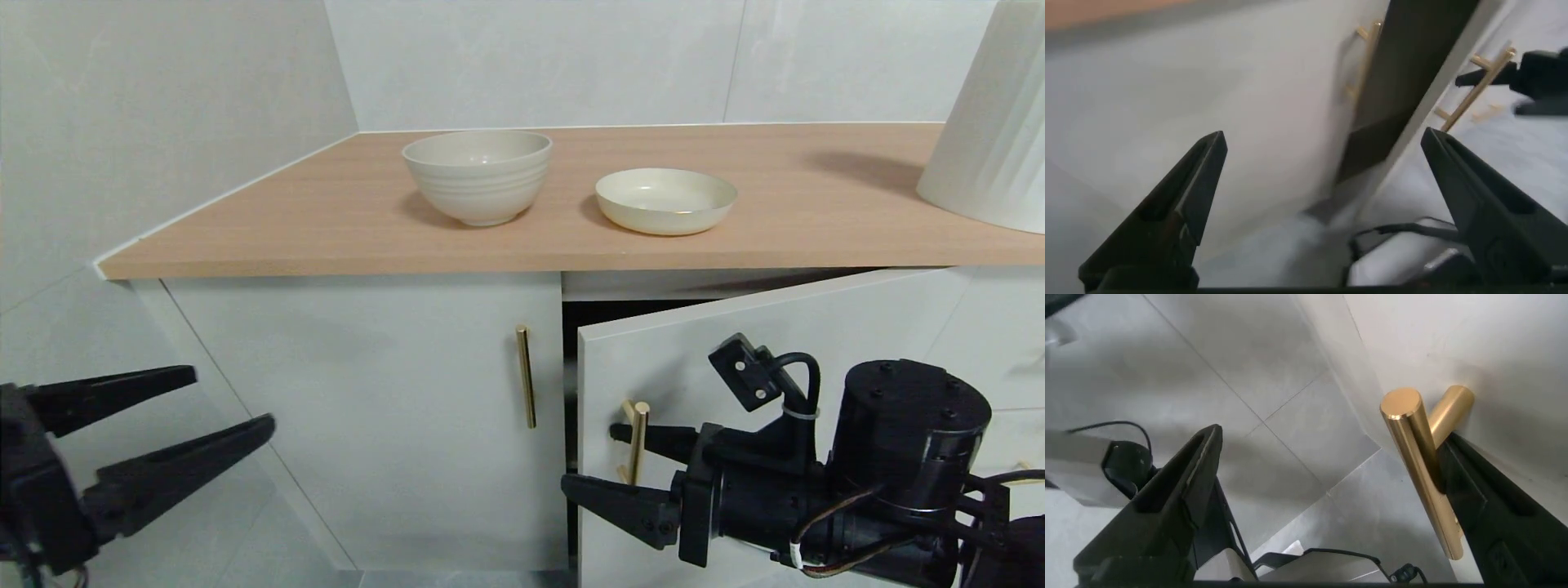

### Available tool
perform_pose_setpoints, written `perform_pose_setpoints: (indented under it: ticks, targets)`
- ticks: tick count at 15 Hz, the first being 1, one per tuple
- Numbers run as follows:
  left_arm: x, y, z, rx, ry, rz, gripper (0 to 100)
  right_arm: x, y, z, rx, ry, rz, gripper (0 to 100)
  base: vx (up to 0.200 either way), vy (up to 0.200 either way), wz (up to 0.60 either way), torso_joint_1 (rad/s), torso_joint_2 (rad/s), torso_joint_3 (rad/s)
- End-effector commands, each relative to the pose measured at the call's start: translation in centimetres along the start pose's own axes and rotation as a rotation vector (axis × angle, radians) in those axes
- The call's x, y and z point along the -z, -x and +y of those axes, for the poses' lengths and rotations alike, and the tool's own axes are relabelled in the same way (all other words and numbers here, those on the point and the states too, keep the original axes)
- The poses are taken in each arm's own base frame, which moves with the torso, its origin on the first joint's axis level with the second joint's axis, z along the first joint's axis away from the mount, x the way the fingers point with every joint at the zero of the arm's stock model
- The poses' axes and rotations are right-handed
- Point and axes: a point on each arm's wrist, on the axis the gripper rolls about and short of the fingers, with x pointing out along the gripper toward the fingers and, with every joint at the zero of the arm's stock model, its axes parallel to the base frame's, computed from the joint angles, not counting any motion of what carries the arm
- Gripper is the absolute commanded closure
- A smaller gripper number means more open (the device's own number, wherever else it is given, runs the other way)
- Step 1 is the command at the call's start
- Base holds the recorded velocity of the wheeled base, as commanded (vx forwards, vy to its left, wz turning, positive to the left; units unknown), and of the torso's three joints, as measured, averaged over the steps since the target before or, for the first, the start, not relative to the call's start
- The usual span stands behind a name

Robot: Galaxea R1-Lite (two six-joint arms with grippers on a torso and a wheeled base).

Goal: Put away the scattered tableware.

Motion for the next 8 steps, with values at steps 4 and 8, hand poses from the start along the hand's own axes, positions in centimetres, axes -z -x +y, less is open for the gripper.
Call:
perform_pose_setpoints:
  ticks: [4, 8]
  targets:
    - [1.0, -7.5, -1.7, 0.198, 0.193, 0.155, 100, 0.1, -0.1, 0.3, -0.012, 0.0, 0.006, 0, 0.0, 0.0, 0.0, 0.0, 0.0, 0.0]
    - [2.4, -9.7, -1.9, 0.215, 0.184, 0.216, 100, 0.1, -0.1, 0.3, -0.012, 0.002, 0.005, 0, 0.0, 0.0, 0.0, 0.0, 0.0, 0.0]
